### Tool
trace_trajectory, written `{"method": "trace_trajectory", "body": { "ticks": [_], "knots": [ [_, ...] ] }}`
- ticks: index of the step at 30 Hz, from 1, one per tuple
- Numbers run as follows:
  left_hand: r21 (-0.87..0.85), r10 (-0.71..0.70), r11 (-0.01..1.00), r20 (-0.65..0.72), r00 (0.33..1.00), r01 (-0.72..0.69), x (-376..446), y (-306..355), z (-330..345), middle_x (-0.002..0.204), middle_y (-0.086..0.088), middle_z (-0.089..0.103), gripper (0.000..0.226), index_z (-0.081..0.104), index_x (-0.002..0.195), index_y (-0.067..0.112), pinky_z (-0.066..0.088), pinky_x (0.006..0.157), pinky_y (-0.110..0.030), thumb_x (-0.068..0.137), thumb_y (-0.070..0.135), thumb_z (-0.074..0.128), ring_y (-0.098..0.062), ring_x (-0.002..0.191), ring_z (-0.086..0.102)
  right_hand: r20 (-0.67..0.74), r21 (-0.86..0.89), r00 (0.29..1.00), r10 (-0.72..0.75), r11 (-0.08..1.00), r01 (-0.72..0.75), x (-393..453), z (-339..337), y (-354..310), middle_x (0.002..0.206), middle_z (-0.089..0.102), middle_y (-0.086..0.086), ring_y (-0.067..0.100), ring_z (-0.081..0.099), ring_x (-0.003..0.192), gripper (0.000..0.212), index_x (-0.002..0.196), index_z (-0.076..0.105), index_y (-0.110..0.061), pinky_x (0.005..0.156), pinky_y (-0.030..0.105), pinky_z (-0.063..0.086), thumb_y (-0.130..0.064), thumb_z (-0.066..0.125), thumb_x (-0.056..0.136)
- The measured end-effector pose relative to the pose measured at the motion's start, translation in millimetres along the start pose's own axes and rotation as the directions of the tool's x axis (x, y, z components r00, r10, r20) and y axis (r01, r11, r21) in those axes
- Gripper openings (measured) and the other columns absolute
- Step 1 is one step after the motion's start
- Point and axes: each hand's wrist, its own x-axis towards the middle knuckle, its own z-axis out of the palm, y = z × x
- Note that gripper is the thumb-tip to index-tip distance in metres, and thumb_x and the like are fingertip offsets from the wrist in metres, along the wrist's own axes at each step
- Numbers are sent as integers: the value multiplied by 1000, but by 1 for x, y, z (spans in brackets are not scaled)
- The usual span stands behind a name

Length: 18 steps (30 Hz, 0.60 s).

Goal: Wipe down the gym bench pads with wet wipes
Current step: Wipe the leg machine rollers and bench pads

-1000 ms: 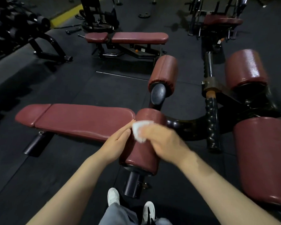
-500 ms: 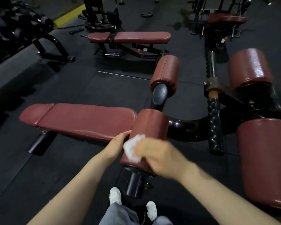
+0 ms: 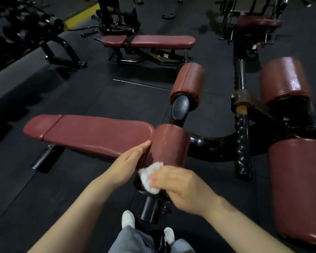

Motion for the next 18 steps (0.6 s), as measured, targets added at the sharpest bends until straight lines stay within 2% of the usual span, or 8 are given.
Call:
{"method": "trace_trajectory", "body": {
  "ticks": [3,5,8,10,13,15,17,18],
  "knots": [
    [-57,-10,998,11,1000,11,2,-5,0,140,18,54,43,52,143,23,32,112,-17,108,16,29,6,130,47,47,-4,998,-46,999,46,10,-8,18,119,66,-4,11,59,117,42,109,70,-12,106,34,43,16,56,81],
    [-44,-21,999,21,1000,22,8,-11,-2,139,14,57,43,53,142,20,35,110,-17,107,15,28,3,129,51,-26,-19,994,109,994,-109,37,-22,45,120,67,-6,11,61,115,36,108,72,-13,106,41,43,12,58,88],
    [-3,-49,999,49,998,50,14,-24,-3,136,14,60,44,58,137,25,36,109,-20,107,15,27,2,128,52,-165,-117,936,312,936,-333,64,-32,70,108,73,7,25,69,101,35,101,74,-4,103,48,46,20,58,81],
    [-5,-99,995,47,994,99,18,-32,0,120,19,68,42,69,116,36,42,101,-17,104,20,32,2,118,59,-127,-103,949,288,948,-301,65,-21,54,106,72,10,27,68,100,32,100,74,-2,97,47,50,19,58,82],
    [-75,-221,971,76,972,226,27,-42,3,91,12,75,35,78,86,27,50,87,-26,92,31,44,-9,95,65,69,-30,996,62,998,-60,35,4,5,102,71,7,25,66,99,26,97,74,-5,93,41,50,4,52,89],
    [-145,-251,951,155,956,273,27,-43,2,100,10,76,45,80,90,33,47,86,-26,94,34,36,-6,96,67,163,6,987,-15,1000,15,17,6,-10,103,73,6,23,66,102,33,98,75,-7,100,38,48,5,50,80],
    [-152,-214,958,180,960,242,19,-36,-4,119,14,70,51,75,104,45,46,90,-17,99,31,26,2,108,64,133,-66,991,-17,997,26,26,-7,9,106,74,5,22,67,103,37,100,75,-7,104,36,46,8,50,77],
    [-132,-191,967,177,965,216,14,-31,-6,126,17,67,50,71,114,45,46,92,-14,98,32,26,3,116,61,78,-88,996,43,995,-36,34,-14,25,108,73,5,21,68,103,36,101,75,-6,104,37,46,11,52,80]
  ]
}}
